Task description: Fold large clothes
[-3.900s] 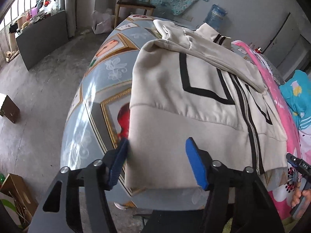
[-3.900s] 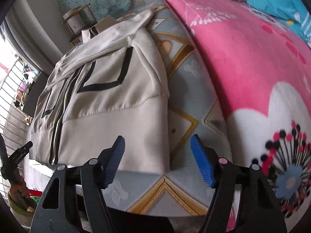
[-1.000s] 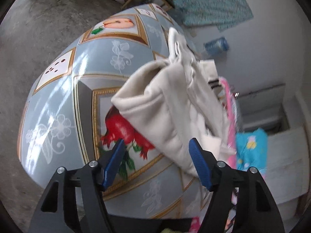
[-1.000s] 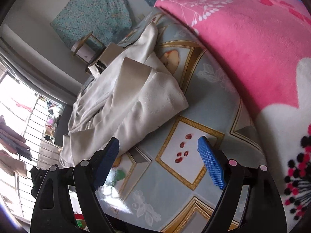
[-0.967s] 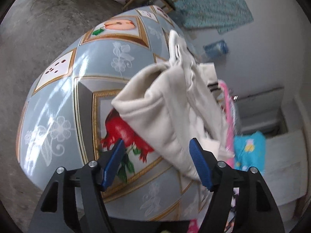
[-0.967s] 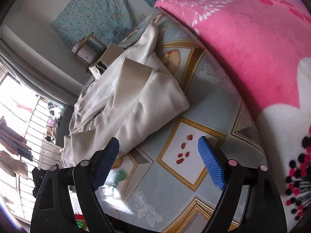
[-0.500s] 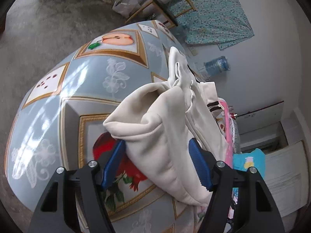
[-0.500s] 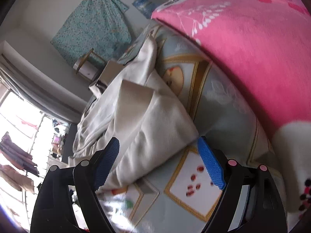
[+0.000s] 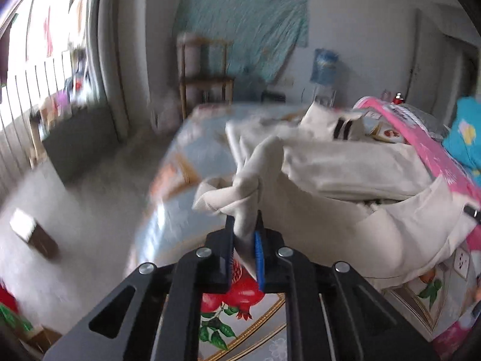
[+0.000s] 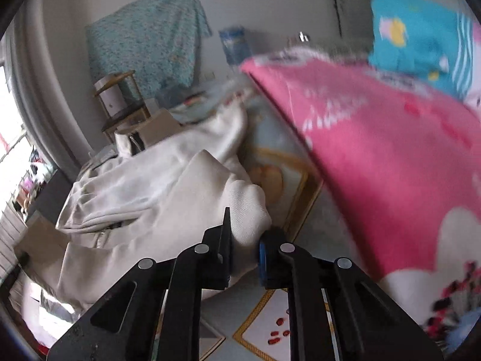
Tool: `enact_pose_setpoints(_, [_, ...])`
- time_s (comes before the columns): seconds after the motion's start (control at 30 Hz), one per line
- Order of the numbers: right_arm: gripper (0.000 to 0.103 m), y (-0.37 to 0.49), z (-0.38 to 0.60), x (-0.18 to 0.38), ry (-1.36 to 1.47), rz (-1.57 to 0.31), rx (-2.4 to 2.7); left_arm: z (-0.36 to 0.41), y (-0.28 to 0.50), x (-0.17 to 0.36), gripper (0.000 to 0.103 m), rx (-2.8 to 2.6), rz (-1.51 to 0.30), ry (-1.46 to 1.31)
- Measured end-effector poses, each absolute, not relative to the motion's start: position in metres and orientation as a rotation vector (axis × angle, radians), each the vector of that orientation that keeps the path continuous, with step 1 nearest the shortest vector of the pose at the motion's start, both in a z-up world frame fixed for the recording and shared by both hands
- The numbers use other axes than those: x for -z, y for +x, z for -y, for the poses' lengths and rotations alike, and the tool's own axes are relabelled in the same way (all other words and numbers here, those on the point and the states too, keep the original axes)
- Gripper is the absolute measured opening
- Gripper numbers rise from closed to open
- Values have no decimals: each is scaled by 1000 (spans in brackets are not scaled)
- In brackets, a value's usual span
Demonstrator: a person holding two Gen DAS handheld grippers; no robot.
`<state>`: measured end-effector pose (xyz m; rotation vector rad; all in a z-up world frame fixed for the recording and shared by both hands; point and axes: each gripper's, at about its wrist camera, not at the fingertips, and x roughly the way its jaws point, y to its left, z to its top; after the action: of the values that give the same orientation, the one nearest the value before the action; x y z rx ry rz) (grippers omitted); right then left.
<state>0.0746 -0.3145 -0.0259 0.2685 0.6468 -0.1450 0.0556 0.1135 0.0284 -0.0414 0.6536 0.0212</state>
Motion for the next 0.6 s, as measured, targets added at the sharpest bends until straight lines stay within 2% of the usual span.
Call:
enact_pose_setpoints(0.23, [12,28,312,-13,222,-569,119,-126,17,-66,10,60,-615,-19])
enact_pose_setpoints(0.33, [13,12,319,-8,234,-599,111,-144,0,-54,11,60,-700,-25])
enact_pose_setpoints(0.4, [15,11,327,13,234,-677,91,-154,-6,-38,12,61,-771,-58])
enact_pose_setpoints(0.5, [22,18,334,48,242,-816,72,-172,-4,1,21,72,-918,-151])
enact_pose_setpoints(0.53, [35,21,337,59,224,-864,95,-180,-4,10,23,71,-948,-199])
enact_pose_setpoints(0.6, [46,21,341,64,210,-908,113,-190,-12,11,27,77,-949,-281])
